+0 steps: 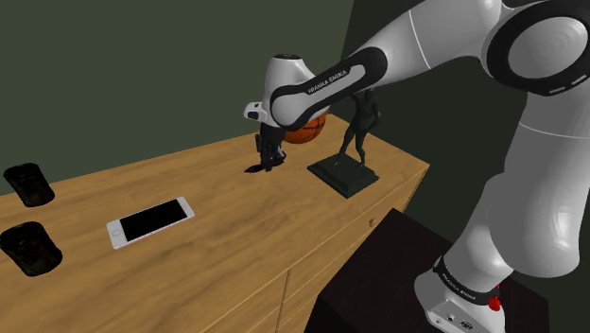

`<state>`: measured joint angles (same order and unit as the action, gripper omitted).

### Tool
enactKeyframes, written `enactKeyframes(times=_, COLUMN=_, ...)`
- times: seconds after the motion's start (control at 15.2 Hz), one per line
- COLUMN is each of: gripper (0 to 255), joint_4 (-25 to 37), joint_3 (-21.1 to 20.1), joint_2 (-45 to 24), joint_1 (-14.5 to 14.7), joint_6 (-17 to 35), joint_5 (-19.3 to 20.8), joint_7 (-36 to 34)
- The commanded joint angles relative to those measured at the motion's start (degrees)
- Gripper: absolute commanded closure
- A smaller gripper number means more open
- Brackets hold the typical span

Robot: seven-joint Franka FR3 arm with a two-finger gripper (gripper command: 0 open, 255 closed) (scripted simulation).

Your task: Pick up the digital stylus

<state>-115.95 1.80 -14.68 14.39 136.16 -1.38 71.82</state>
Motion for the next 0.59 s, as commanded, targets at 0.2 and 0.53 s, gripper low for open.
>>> enactKeyframes(times=0.2, gripper=255, joint_4=1.32, joint_3=0.06, joint_2=2.10, joint_1=0.00, joint_6=-3.44, joint_5=0.14, joint_7=-0.07)
enactKeyframes(times=0.53, gripper=255, joint_4=2.31, joint_3=0.08, joint_2=3.29, joint_1=0.01, joint_6=-5.61, joint_5=0.22, joint_7=-0.14)
